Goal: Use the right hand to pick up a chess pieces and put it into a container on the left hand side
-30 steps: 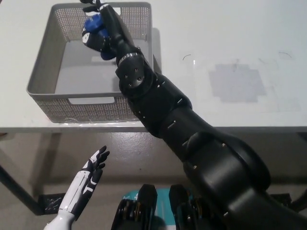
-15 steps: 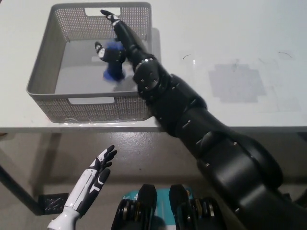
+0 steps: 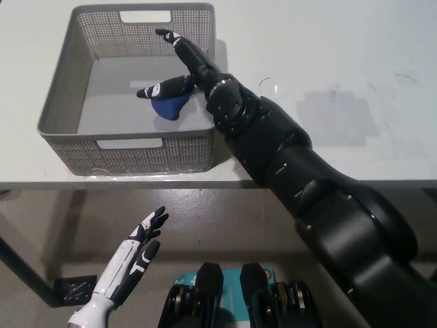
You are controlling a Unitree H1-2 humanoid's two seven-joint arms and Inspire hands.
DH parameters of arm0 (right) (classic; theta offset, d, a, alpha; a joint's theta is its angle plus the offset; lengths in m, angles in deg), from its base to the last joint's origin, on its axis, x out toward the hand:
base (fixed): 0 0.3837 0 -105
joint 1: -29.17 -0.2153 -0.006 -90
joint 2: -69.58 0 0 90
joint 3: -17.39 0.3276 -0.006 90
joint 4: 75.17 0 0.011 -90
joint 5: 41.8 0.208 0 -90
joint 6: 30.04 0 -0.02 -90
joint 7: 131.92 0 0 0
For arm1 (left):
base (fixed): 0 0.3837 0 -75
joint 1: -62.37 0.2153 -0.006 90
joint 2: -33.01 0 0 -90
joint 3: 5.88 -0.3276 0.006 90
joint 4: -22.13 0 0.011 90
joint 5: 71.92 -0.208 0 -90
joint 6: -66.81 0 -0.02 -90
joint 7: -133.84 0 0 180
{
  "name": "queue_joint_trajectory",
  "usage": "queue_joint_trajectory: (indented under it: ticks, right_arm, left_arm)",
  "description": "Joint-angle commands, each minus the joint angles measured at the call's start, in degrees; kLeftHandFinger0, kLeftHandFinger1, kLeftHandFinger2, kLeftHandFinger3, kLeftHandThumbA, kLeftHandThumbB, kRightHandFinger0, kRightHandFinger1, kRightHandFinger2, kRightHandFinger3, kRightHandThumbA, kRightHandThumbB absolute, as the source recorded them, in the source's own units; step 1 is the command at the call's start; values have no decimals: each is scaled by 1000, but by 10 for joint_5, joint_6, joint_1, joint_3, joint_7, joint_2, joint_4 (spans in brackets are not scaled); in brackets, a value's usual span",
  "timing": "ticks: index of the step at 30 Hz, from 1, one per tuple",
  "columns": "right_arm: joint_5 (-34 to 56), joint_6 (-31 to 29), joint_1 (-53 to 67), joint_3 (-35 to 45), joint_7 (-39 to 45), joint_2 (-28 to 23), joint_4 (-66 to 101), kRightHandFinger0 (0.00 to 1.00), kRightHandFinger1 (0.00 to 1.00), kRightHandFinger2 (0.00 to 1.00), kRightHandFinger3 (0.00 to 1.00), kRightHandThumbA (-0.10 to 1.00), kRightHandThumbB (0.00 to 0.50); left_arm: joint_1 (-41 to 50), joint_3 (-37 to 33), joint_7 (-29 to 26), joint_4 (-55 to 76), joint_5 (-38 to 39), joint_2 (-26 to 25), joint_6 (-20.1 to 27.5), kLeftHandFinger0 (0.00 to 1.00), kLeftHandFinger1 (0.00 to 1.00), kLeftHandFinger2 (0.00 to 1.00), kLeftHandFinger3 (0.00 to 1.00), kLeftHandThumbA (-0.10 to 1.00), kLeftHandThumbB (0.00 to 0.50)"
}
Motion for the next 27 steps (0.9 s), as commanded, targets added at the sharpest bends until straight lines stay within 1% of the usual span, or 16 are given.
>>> queue_joint_trajectory:
  ticks: [1,3,7,8,10,12,14,16,17,18,19,21,23,25,26,27]
  right_arm:
    - [15,-3,-66,22,20,-34,65,1000,1000,1000,1000,1000,364]
    - [26,-3,-64,40,26,-50,118,1000,1000,1000,1000,1000,344]
    - [49,11,-47,77,47,-79,247,1000,1000,1000,1000,1000,348]
    - [41,40,-34,77,53,-93,305,1000,1000,1000,1000,1000,370]
    - [49,77,-7,90,67,-113,415,1000,1000,1000,1000,1000,366]
    - [54,89,21,102,63,-122,479,1000,1000,1000,1000,1000,352]
    - [54,98,42,111,64,-131,527,1000,1000,1000,1000,1000,351]
    - [66,100,80,131,59,-140,588,1000,1000,1000,1000,1000,326]
    - [70,98,103,141,57,-146,620,1000,1000,1000,1000,1000,334]
    - [68,99,116,145,54,-149,638,1000,1000,1000,1000,1000,326]
    - [64,99,141,152,47,-154,671,1000,1000,1000,1000,1000,321]
    - [58,84,195,165,33,-156,720,1000,1000,1000,1000,1000,288]
    - [64,49,254,172,31,-156,751,1000,1000,1000,1000,1000,280]
    - [62,29,324,178,19,-148,785,1000,1000,1000,1000,1000,288]
    - [72,9,362,183,19,-147,794,1000,1000,1000,1000,990,265]
    - [80,-5,402,187,18,-142,808,1000,1000,1000,1000,976,266]
  left_arm:
    - [-16,0,1,8,-9,-9,6,1000,1000,1000,1000,1000,206]
    - [-16,2,7,11,5,-8,-4,1000,1000,1000,1000,1000,225]
    - [-15,0,5,10,-3,-11,10,1000,1000,1000,1000,1000,194]
    - [-14,-1,5,7,-5,-13,15,1000,1000,1000,1000,1000,193]
    - [-13,0,5,6,-1,-13,15,1000,1000,1000,1000,1000,187]
    - [-10,1,5,5,1,-14,18,1000,1000,1000,1000,1000,181]
    - [-9,2,7,2,9,-11,20,1000,1000,1000,1000,1000,189]
    - [-1,2,6,6,11,-8,11,1000,1000,1000,1000,1000,225]
    - [2,1,1,6,1,-8,16,1000,1000,1000,1000,1000,210]
    - [3,1,-1,7,-3,-8,20,1000,1000,1000,1000,1000,199]
    - [4,1,-5,7,-8,-8,25,1000,1000,1000,1000,1000,201]
    - [9,2,-7,9,-10,-7,22,1000,1000,1000,1000,1000,198]
    - [12,1,-7,10,-11,-6,19,1000,1000,1000,1000,1000,194]
    - [21,1,-7,12,-7,-3,18,1000,1000,1000,1000,1000,185]
    - [22,1,-10,9,-7,-1,22,1000,1000,1000,1000,1000,183]
    - [26,2,-11,5,-4,1,26,1000,1000,1000,1000,1000,189]
